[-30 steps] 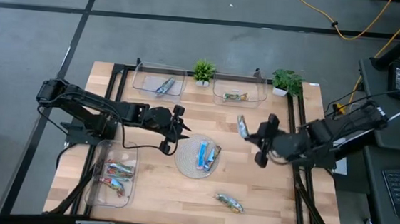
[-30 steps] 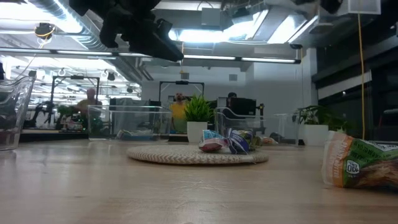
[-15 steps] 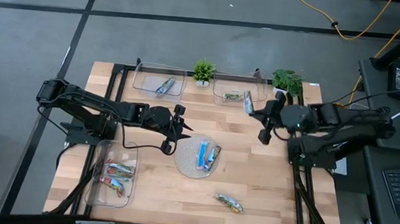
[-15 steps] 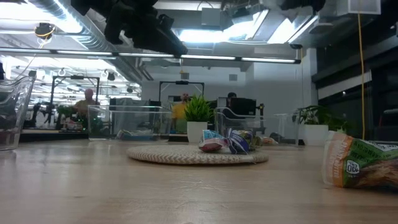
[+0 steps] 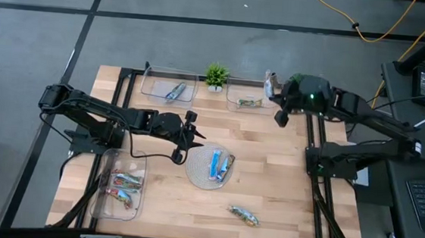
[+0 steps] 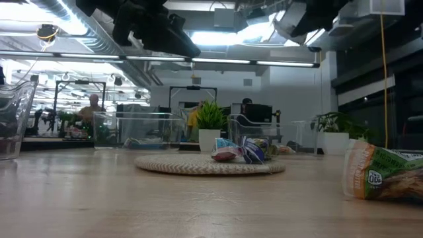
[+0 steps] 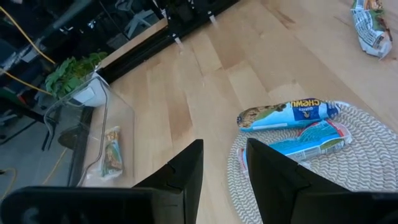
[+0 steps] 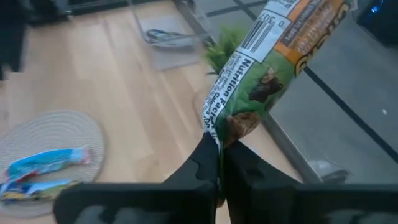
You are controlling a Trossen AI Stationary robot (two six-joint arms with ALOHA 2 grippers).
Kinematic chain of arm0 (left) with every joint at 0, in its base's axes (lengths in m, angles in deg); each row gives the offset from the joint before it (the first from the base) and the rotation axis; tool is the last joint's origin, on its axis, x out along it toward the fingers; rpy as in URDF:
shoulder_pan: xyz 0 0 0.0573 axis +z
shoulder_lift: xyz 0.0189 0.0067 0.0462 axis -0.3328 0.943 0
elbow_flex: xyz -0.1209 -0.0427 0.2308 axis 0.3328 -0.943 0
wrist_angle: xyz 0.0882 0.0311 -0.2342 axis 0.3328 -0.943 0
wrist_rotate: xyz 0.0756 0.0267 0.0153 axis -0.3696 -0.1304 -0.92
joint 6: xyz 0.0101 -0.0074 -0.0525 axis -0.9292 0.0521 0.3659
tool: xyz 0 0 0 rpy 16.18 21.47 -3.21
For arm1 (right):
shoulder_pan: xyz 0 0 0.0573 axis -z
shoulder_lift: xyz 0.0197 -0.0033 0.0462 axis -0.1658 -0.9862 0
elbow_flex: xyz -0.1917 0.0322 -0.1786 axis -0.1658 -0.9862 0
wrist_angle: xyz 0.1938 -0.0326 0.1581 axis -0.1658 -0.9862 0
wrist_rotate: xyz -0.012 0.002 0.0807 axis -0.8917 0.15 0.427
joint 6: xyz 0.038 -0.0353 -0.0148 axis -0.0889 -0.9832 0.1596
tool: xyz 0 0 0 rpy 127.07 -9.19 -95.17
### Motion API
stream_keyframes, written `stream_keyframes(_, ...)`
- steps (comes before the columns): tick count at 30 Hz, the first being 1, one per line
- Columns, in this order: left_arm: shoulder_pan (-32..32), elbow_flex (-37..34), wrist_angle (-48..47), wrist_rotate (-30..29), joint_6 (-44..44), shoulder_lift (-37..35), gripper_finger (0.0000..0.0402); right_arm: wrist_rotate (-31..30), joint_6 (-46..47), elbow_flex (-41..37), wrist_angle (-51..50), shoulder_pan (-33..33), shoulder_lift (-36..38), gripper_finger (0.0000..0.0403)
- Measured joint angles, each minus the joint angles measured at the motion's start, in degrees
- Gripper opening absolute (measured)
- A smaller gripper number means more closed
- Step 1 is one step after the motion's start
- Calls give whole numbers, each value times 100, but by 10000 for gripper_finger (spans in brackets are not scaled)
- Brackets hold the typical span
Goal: Pick and place Granola Bars by type
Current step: Put the yellow granola bar into the top right transparent bin
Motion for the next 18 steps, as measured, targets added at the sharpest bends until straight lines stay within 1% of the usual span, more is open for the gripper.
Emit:
stream_keyframes(5, 1, 0, 44, 0, -16, 0, 114, 367, -369, 0, -4, 747, -317, 28)
stream_keyframes(10, 2, 0, 60, 0, -16, 0, 115, 986, -619, 144, -81, 1439, -764, 11)
stream_keyframes(14, 0, 0, 58, 0, -16, 0, 114, 1104, -862, 409, -138, 1770, -1160, 11)
stream_keyframes(18, 2, 0, 57, 0, -16, 0, 112, 1106, -1011, 670, -191, 1998, -1584, 28)
